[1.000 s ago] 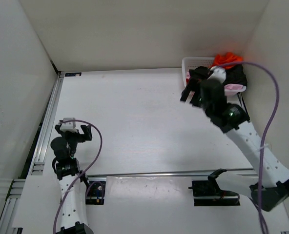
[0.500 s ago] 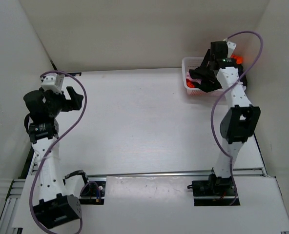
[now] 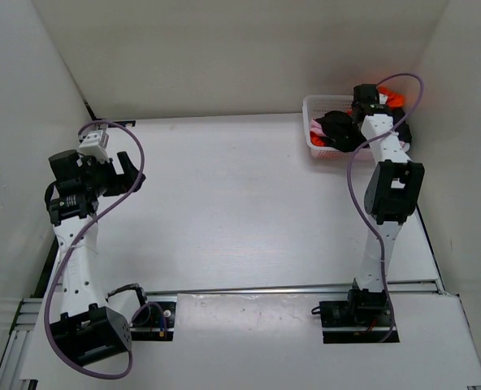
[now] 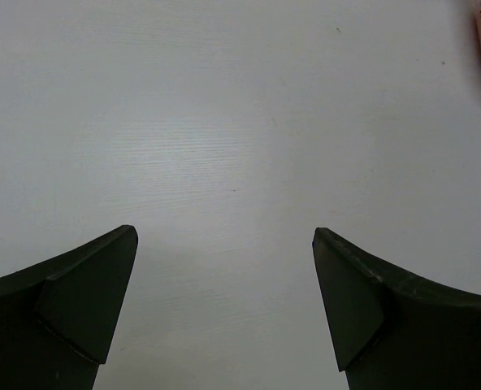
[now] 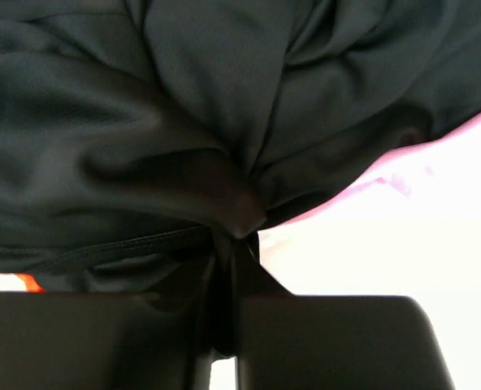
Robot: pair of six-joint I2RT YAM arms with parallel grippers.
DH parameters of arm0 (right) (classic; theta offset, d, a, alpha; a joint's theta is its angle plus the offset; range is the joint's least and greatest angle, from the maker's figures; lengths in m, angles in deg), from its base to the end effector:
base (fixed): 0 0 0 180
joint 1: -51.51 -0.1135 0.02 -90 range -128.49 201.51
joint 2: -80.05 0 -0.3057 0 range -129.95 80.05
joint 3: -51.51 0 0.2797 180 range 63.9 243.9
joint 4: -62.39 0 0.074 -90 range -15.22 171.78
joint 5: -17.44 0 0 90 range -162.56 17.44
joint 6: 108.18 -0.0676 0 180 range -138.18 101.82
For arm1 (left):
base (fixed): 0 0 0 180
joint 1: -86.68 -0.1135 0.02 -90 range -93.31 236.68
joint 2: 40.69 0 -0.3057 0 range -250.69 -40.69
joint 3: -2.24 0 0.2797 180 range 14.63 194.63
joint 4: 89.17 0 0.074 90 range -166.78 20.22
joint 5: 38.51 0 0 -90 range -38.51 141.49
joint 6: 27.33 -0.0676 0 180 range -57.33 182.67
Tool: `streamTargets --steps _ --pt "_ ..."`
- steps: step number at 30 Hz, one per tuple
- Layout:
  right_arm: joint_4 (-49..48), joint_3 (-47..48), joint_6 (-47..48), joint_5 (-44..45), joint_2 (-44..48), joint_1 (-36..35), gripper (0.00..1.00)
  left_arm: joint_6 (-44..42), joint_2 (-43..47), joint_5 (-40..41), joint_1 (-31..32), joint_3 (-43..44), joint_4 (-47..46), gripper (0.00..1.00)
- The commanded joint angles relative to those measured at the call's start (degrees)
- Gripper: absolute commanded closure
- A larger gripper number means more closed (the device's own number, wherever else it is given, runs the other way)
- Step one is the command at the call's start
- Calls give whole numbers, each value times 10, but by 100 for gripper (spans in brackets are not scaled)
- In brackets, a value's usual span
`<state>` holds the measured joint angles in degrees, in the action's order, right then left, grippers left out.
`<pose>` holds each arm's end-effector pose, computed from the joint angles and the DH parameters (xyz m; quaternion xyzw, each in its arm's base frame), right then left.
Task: Fold and stack the t-shirts
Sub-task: Grab crumpled tshirt from bin with the right arm
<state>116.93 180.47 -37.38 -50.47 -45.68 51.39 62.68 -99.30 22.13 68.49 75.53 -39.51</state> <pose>0.5632 -0.0242 0.2708 0.2161 0.9027 -0.1236 0.3508 0.2386 0.0435 0.3691 -0.0201 0.8657 -0.1514 0.4767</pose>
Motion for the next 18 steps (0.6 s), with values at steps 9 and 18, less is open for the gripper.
streamTargets --steps 9,18 --pt "-23 99 7 -42 160 6 100 0 36 -7 -2 -7 14 0" --pt "-154 178 67 -134 310 -92 100 0 75 -53 -2 -38 14 0"
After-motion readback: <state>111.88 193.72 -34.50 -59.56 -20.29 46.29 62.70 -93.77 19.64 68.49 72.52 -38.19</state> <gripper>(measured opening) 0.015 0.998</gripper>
